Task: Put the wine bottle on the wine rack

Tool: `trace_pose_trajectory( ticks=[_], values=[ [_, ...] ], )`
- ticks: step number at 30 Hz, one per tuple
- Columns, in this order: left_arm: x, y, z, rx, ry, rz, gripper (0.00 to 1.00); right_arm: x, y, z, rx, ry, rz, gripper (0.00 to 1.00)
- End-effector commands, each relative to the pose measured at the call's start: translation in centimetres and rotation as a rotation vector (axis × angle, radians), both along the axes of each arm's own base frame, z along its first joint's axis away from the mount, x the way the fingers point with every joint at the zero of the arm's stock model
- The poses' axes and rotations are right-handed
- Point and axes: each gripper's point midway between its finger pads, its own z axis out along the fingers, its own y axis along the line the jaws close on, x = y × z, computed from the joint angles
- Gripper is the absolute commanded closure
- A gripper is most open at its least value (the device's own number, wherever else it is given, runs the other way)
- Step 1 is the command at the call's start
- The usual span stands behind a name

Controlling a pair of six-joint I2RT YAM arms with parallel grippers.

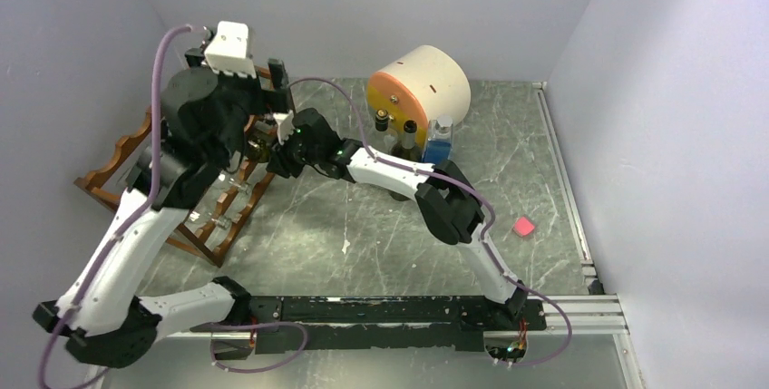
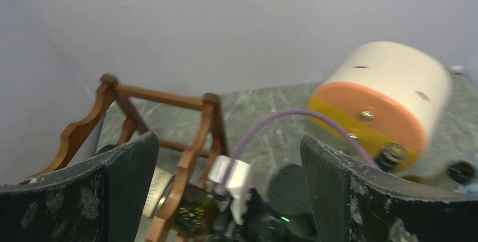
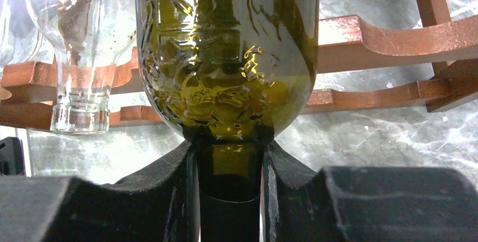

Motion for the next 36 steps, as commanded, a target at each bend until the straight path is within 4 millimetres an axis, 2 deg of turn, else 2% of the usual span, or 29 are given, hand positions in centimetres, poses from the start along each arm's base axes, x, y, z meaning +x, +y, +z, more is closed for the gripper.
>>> trace_pose_trajectory(
  ticks=[1, 4, 6, 8, 11, 15, 19, 23, 25, 28, 36],
  values=[
    [2.0, 0.7, -1.2, -0.101, 0.106, -0.091, 0.01, 1.9, -0.3, 6.5, 0.145, -0.107, -0.046, 0.83],
    [3.9, 2.0, -2.7, -0.142, 0.172, -0.066, 0.01, 2.0, -0.4, 6.5, 0.150, -0.104, -0.050, 0.84],
    [5.2, 3.6, -4.1, -0.187, 0.219, -0.040, 0.01, 2.0, -0.4, 6.6, 0.152, -0.106, -0.050, 0.85],
    [6.0, 5.2, -5.5, -0.249, 0.260, -0.029, 0.04, 2.1, -0.4, 6.8, 0.156, -0.110, -0.050, 0.85],
    [6.6, 7.4, -7.3, -0.367, 0.310, -0.028, 0.06, 1.9, -0.3, 7.3, 0.168, -0.115, -0.040, 0.85],
    [6.7, 10.7, -9.8, -0.520, 0.362, 0.059, 0.04, 1.6, -0.2, 7.9, 0.185, -0.110, -0.030, 0.85],
    [6.0, 10.6, -11.0, -0.542, 0.373, 0.055, 0.06, 1.4, -0.2, 8.0, 0.188, -0.103, -0.020, 0.85],
    [5.4, 12.5, -13.4, -0.515, 0.392, 0.181, 0.08, 1.1, -0.3, 8.3, 0.192, -0.101, -0.012, 0.85],
    [5.2, 12.6, -14.1, -0.511, 0.397, 0.188, 0.09, 0.9, -0.4, 8.6, 0.199, -0.104, -0.009, 0.86],
    [4.9, 11.3, -13.9, -0.505, 0.392, 0.101, 0.16, 0.9, -0.5, 8.6, 0.197, -0.104, -0.009, 0.86],
    [4.7, 11.3, -13.1, -0.469, 0.374, 0.089, 0.21, 1.4, 0.1, 8.8, 0.195, -0.099, -0.026, 0.85]
  ],
)
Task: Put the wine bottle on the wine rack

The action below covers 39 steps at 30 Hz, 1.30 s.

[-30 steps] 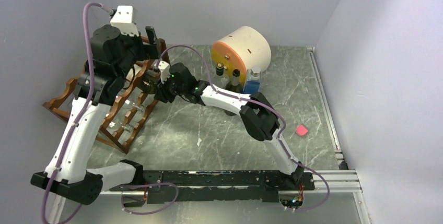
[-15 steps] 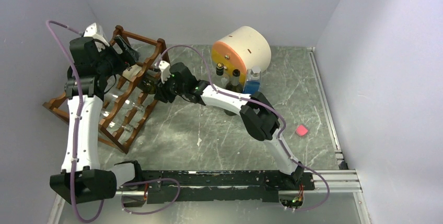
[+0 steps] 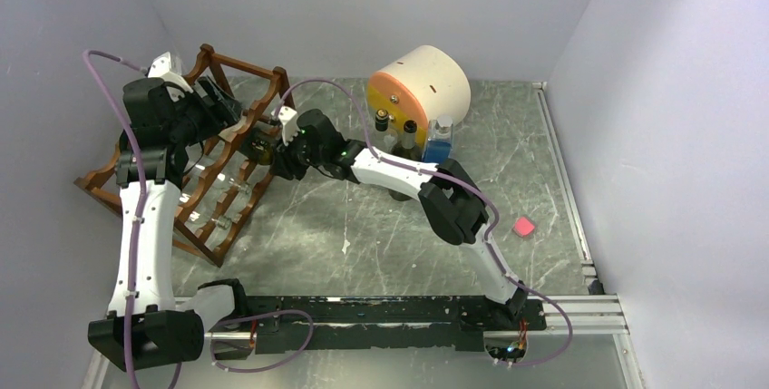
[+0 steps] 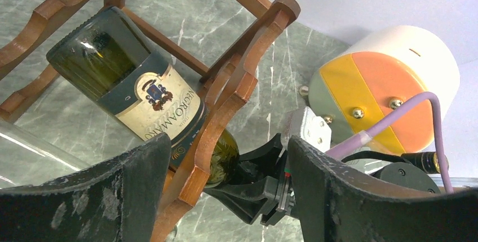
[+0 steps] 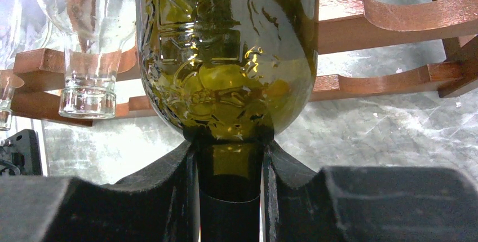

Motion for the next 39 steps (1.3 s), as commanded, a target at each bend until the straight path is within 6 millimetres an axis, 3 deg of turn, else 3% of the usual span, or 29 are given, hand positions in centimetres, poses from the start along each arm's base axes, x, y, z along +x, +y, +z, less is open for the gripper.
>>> trace_pose_trajectory(
  ticks=[1, 6, 13, 20, 29, 39],
  values=[
    [-0.2, -0.2, 2.2, 0.024, -0.074, -0.025, 0.21, 2.3, 1.2, 9.0, 0.176, -0.145, -0.039, 0.85],
    [-0.5, 0.8, 2.8, 0.059, -0.072, 0.027, 0.21, 2.9, 2.2, 9.5, 0.154, -0.165, -0.042, 0.80],
    [-0.9, 1.0, 3.6, 0.073, -0.080, 0.045, 0.20, 3.5, 3.4, 8.1, 0.100, -0.163, -0.039, 0.76],
    [-1.8, 1.2, 5.2, 0.089, -0.094, 0.070, 0.19, 2.9, 4.7, 8.0, 0.065, -0.172, -0.019, 0.73],
    [-2.6, 1.1, 7.1, 0.094, -0.121, 0.077, 0.20, 3.8, 3.6, 5.5, -0.017, -0.205, -0.092, 0.66],
    [-2.9, 0.2, 7.6, 0.100, -0.133, 0.036, 0.19, 3.7, 4.3, 4.9, -0.006, -0.208, -0.065, 0.55]
  ],
)
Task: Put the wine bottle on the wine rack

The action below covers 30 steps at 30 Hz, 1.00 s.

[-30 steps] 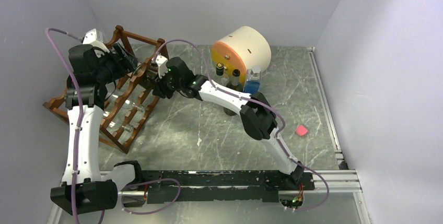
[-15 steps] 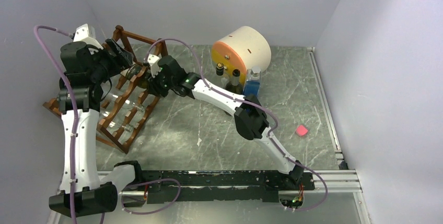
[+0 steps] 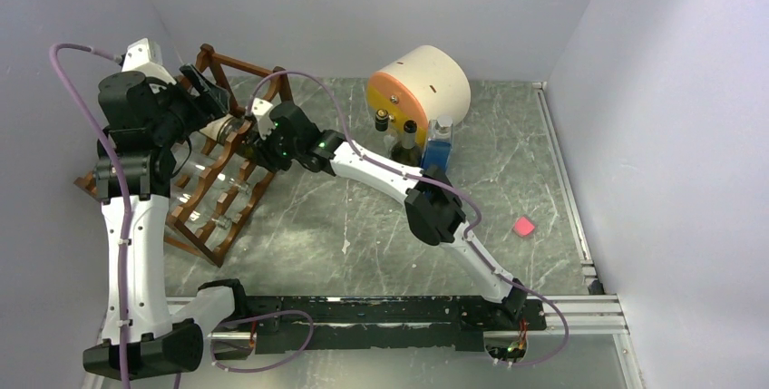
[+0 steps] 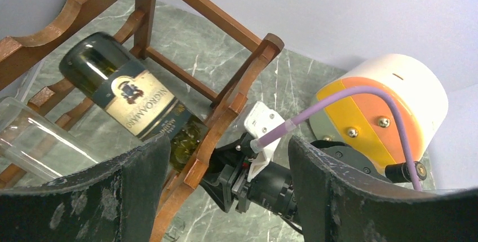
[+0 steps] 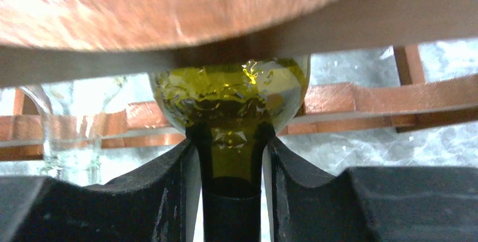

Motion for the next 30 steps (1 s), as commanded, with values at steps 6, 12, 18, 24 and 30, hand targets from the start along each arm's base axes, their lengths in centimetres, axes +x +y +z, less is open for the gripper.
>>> trace_pose_trajectory(
  ticks=[6, 12, 18, 24, 30],
  values=[
    [-0.5, -0.6, 1.2, 0.019, -0.022, -0.022, 0.19, 1.5, 1.3, 4.5, 0.147, -0.112, 0.008, 0.55],
    [-0.5, -0.4, 1.1, 0.056, -0.021, -0.028, 0.19, 1.9, 1.8, 3.0, 0.132, -0.088, 0.004, 0.82],
    [-0.6, -0.6, 1.2, 0.061, -0.023, -0.036, 0.19, 2.1, 1.4, 4.1, 0.180, -0.098, -0.028, 0.72],
    [-1.2, -1.5, 2.1, 0.065, -0.054, -0.084, 0.18, 2.3, 0.8, 5.8, 0.222, -0.095, -0.063, 0.59],
    [-1.9, -2.4, 3.3, 0.071, -0.085, -0.130, 0.17, 1.4, -0.5, 9.4, 0.306, -0.118, -0.077, 0.42]
  ],
)
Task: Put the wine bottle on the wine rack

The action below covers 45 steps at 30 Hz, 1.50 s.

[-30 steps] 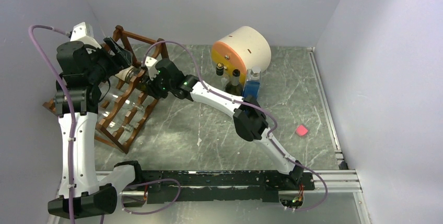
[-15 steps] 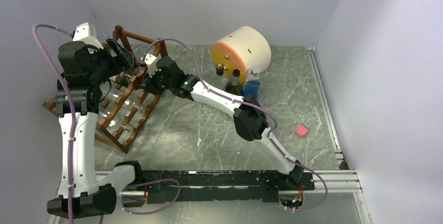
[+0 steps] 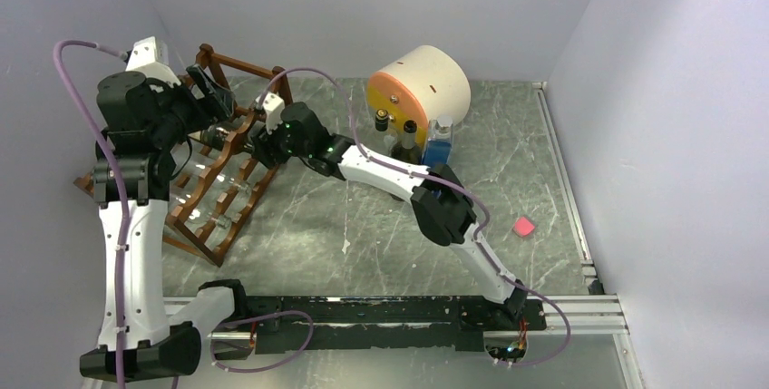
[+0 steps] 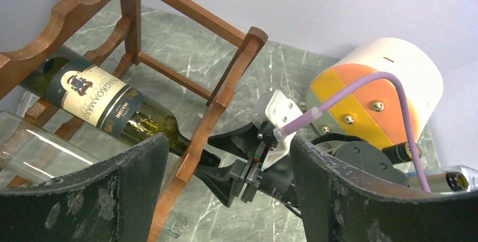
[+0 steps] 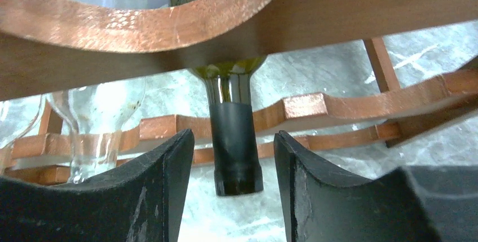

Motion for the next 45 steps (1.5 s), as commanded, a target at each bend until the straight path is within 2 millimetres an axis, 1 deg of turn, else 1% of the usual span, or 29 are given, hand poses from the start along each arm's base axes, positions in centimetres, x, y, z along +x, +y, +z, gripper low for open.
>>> trace_pose_trajectory(
  ticks=[1, 2, 3, 7, 11, 12, 16, 17, 18, 19, 20, 22, 25, 27, 28, 29, 31, 36, 39, 41, 43, 45],
  values=[
    [-1.3, -1.4, 2.7, 0.014, -0.074, -0.072, 0.17, 0.3, -1.4, 6.6, 0.133, -0.064, -0.044, 0.40],
    [-1.5, -1.7, 2.9, 0.014, -0.079, -0.082, 0.16, 0.1, -1.6, 7.5, 0.147, -0.071, -0.043, 0.40],
    [-1.6, -1.9, 3.1, 0.016, -0.085, -0.093, 0.16, -0.1, -1.8, 7.9, 0.152, -0.071, -0.043, 0.39],
    [-2.4, -2.7, 3.7, 0.030, -0.104, -0.126, 0.15, -0.8, -3.2, 7.7, 0.136, -0.044, -0.063, 0.39],
    [-3.3, -3.9, 4.2, 0.071, -0.138, -0.174, 0.13, -1.9, -5.7, 7.6, 0.102, -0.013, -0.100, 0.39],
    [-3.6, -4.4, 4.3, 0.084, -0.146, -0.195, 0.12, -2.3, -6.6, 8.7, 0.108, -0.014, -0.114, 0.39],
    [-4.1, -5.4, 3.6, 0.118, -0.146, -0.241, 0.11, -3.0, -9.9, 10.4, 0.090, -0.003, -0.192, 0.39],
    [-4.1, -5.6, 3.2, 0.119, -0.141, -0.253, 0.11, -3.2, -10.9, 11.4, 0.092, -0.003, -0.219, 0.39],
    [-4.0, -5.8, 2.8, 0.120, -0.140, -0.265, 0.10, -3.3, -11.5, 11.7, 0.089, 0.001, -0.236, 0.38],
    [-4.0, -6.0, 2.6, 0.118, -0.140, -0.276, 0.10, -3.6, -12.2, 12.8, 0.099, -0.001, -0.245, 0.39],
    [-3.8, -6.2, 2.1, 0.117, -0.135, -0.286, 0.10, -3.7, -12.9, 13.4, 0.099, -0.005, -0.262, 0.39],
    [-3.2, -6.5, 1.2, 0.121, -0.120, -0.308, 0.09, -3.8, -14.5, 14.5, 0.098, -0.011, -0.309, 0.39],
    [-1.3, -6.9, 0.3, 0.124, -0.106, -0.326, 0.09, -3.7, -17.1, 15.9, 0.097, -0.023, -0.391, 0.39],
    [0.3, -7.2, -0.3, 0.121, -0.090, -0.336, 0.08, -3.7, -18.8, 16.6, 0.100, -0.025, -0.446, 0.39],
    [1.4, -7.4, -0.7, 0.124, -0.084, -0.345, 0.08, -3.7, -19.7, 17.1, 0.108, -0.025, -0.470, 0.39],
    [2.9, -7.5, -1.5, 0.128, -0.059, -0.348, 0.07, -3.7, -20.5, 17.4, 0.111, -0.022, -0.488, 0.39],
    [5.2, -7.8, -2.1, 0.151, -0.040, -0.364, 0.08, -4.0, -21.7, 18.1, 0.123, -0.024, -0.506, 0.39],
    [10.7, -8.3, -4.9, 0.213, 0.052, -0.421, 0.09, -4.9, -24.0, 19.6, 0.153, -0.054, -0.523, 0.39],
    [13.5, -7.8, -6.4, 0.241, 0.115, -0.417, 0.13, -5.2, -24.9, 20.1, 0.160, -0.068, -0.533, 0.39],
    [14.6, -7.1, -6.9, 0.269, 0.141, -0.390, 0.14, -5.4, -25.4, 20.2, 0.159, -0.077, -0.541, 0.39],
    [15.5, -7.2, -7.0, 0.277, 0.119, -0.423, 0.16, -5.5, -25.9, 20.2, 0.159, -0.082, -0.547, 0.39],
    [16.1, -7.4, -7.8, 0.261, 0.135, -0.475, 0.20, -5.6, -26.2, 20.3, 0.157, -0.086, -0.551, 0.39]
  ],
)
